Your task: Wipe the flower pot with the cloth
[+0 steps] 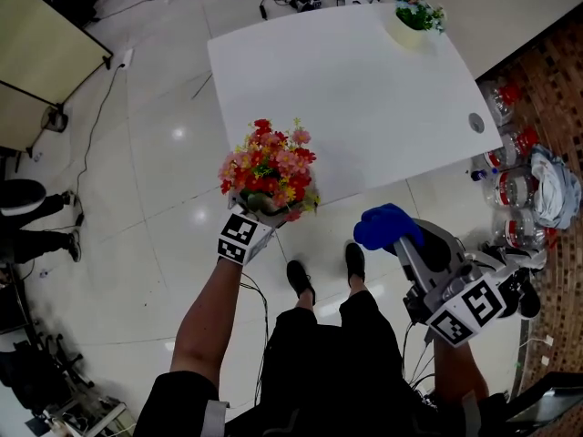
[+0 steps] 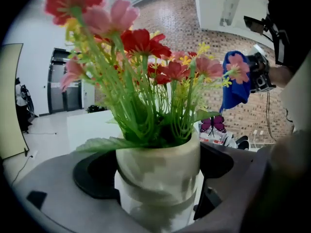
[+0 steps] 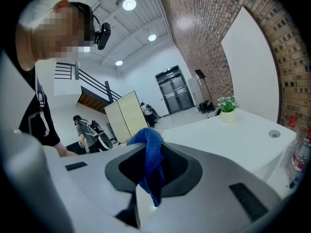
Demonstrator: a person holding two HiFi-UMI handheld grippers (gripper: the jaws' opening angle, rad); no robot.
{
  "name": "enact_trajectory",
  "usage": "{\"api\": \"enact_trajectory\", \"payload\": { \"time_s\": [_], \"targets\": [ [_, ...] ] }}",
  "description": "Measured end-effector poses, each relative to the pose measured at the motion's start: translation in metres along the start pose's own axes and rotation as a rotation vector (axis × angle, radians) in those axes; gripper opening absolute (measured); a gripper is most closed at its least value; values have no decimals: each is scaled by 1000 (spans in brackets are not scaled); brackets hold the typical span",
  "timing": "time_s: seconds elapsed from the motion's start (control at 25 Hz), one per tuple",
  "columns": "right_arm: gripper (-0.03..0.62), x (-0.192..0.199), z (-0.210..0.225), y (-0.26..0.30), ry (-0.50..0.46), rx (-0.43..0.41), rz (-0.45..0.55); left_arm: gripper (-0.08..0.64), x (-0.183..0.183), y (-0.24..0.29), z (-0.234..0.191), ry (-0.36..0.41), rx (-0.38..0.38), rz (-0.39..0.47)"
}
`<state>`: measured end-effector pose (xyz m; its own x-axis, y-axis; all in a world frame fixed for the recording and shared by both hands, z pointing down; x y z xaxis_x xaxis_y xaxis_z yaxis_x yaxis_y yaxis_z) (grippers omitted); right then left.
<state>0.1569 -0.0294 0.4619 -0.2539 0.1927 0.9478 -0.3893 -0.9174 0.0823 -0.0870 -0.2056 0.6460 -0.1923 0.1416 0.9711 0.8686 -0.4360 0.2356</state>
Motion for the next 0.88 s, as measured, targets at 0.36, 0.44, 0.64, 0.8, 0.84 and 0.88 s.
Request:
{"api": "enact_trajectory", "payload": {
  "time_s": [0.36,0.44,0.64,0.8,0.84,0.88],
  "targets": [
    [54,-23,-1,12,3,-52,41,497,-66,-38,15,-30,77,181],
    [54,-29,2,18,-7,-66,48,497,-81,-40,12,-44,75,245],
    [54,-61,-6,29,-24,-149,74,497,-148,-60,21,-51,136,365],
    [54,-99,-29,35,-55,-325,87,497,-207,-85,39,-48,211,468],
    [54,-109,-36,36,-64,-380,92,497,-219,-92,42,-51,225,493],
    [54,-118,-44,38,-76,-439,94,497,-231,-99,46,-54,242,513]
  ]
}}
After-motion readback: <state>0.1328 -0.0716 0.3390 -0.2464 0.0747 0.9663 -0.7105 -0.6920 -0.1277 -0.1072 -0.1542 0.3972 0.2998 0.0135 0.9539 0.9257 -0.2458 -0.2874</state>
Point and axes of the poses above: the fingertips, and each gripper's own axes: y forward along the fingers, z to its right, x out of its underside, the point moved 8 cm from there along -y, backward along the fingers, and after that the axes turned 11 degrees about z, right-handed, at the moved point
